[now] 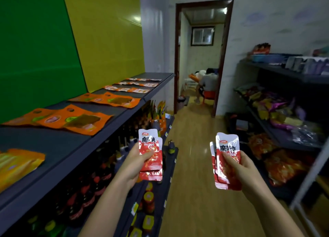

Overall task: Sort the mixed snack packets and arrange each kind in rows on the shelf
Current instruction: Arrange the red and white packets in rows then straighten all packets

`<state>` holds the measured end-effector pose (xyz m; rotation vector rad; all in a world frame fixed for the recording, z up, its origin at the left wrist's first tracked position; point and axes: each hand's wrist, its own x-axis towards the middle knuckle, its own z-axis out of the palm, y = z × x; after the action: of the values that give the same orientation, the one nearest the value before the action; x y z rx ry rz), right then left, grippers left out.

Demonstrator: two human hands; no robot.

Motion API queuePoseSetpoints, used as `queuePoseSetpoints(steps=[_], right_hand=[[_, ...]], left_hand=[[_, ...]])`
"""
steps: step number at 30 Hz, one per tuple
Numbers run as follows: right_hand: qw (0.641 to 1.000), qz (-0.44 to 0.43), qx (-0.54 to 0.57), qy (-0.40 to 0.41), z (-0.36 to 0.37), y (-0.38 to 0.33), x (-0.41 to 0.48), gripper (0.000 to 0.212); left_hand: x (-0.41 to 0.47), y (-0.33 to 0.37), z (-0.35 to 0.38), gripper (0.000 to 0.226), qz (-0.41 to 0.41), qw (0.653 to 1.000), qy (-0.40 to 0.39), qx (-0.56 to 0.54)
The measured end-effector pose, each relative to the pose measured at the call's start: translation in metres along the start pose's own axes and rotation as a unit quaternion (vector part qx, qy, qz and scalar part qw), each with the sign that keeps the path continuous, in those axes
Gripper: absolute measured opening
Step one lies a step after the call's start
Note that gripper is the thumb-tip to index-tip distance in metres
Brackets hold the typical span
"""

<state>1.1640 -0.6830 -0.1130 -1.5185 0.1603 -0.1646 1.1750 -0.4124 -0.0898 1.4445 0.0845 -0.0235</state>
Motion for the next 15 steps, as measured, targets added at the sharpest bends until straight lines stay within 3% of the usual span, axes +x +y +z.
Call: queuePoseSetpoints(steps=[6, 15], right_hand=[[1.0, 0.022, 0.003, 0.014, -0.008, 0.014, 0.082, 0.017], [0.999, 0.022, -0.018, -0.027, -0.024, 0.022, 0.254, 0.026]], left_hand=[[0.089, -0.017, 0.032, 0.032, -0.024, 0.999, -0.022, 0.012], [0.235, -0.033, 0.098, 0.028, -0.036, 0.999, -0.002, 0.003]])
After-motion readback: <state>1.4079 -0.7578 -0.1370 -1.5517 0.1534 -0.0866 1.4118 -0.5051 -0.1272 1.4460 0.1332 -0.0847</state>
